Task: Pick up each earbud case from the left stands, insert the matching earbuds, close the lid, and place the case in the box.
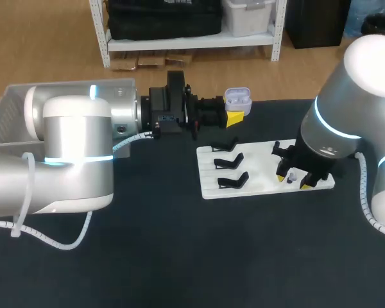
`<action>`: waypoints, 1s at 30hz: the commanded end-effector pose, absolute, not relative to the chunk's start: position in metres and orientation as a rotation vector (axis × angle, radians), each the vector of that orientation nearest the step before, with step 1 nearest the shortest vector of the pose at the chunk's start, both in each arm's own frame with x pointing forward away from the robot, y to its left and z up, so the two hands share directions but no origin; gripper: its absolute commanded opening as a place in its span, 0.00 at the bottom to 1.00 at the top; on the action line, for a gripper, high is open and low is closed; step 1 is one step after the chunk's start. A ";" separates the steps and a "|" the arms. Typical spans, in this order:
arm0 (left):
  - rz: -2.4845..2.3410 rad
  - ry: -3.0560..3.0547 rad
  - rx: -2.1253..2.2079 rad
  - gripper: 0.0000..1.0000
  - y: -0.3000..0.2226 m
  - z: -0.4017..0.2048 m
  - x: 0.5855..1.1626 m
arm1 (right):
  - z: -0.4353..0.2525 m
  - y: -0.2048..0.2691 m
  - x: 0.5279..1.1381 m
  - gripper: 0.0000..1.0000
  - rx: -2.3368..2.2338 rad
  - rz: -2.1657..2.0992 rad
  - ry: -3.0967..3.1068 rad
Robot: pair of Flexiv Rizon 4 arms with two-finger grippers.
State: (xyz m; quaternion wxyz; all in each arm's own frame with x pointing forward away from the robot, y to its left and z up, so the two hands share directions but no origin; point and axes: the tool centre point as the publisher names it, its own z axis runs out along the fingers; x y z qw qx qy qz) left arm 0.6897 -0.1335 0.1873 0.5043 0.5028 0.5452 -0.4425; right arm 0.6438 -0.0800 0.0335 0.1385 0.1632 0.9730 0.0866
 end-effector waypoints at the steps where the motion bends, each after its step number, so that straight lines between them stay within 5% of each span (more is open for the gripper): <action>1: -1.062 1.308 1.204 0.00 -0.134 0.185 0.688 | 0.032 -0.081 0.648 0.45 0.465 0.249 2.825; 30: -1.062 1.308 1.204 0.00 -0.134 0.185 0.688 | 0.020 -0.081 0.656 0.38 0.439 0.257 2.849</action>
